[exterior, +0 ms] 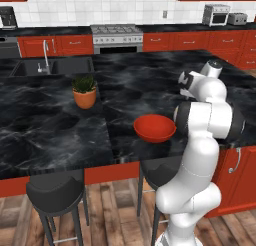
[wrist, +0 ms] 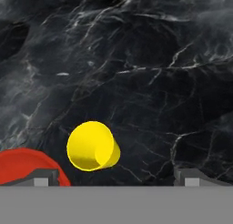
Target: Place the cup inside the bowl on the dining table and move the bowl to any counter.
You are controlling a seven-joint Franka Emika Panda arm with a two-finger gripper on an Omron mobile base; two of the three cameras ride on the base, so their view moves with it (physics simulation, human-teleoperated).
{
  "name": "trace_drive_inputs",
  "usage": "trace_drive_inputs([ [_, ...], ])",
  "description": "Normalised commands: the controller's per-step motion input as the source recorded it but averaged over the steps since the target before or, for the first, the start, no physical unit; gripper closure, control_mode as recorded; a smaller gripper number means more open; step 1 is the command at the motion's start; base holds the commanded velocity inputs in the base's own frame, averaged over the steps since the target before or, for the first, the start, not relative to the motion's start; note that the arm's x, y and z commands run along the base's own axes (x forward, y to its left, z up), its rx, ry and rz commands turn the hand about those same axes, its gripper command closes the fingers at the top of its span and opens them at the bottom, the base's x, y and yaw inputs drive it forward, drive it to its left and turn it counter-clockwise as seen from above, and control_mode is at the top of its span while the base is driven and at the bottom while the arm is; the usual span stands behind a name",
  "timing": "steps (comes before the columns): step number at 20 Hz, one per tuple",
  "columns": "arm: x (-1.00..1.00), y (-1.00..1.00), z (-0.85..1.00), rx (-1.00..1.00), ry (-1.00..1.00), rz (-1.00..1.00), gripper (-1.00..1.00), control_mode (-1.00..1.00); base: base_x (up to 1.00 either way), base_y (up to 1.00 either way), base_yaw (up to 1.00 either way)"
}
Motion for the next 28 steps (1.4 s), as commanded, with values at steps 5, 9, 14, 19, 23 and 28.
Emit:
trace_drive_inputs([
  [5, 0.1, 0.0, -0.13, 0.0, 0.0, -0.04, -1.0, -1.0, 0.0, 0.0, 0.0],
  [9, 0.03, 0.0, -0.18, 0.0, 0.0, -0.03, -1.0, -1.0, 0.0, 0.0, 0.0],
  [14, 0.0, 0.0, -0.14, 0.01, 0.0, -0.01, -1.0, -1.0, 0.0, 0.0, 0.0],
  [19, 0.0, 0.0, -0.05, 0.03, 0.0, 0.0, -1.0, -1.0, 0.0, 0.0, 0.0],
  [23, -0.01, 0.0, 0.0, 0.05, 0.0, 0.0, -1.0, -1.0, 0.0, 0.0, 0.0],
  [28, -0.01, 0.03, 0.0, 0.07, 0.0, 0.0, -1.0, -1.0, 0.0, 0.0, 0.0],
])
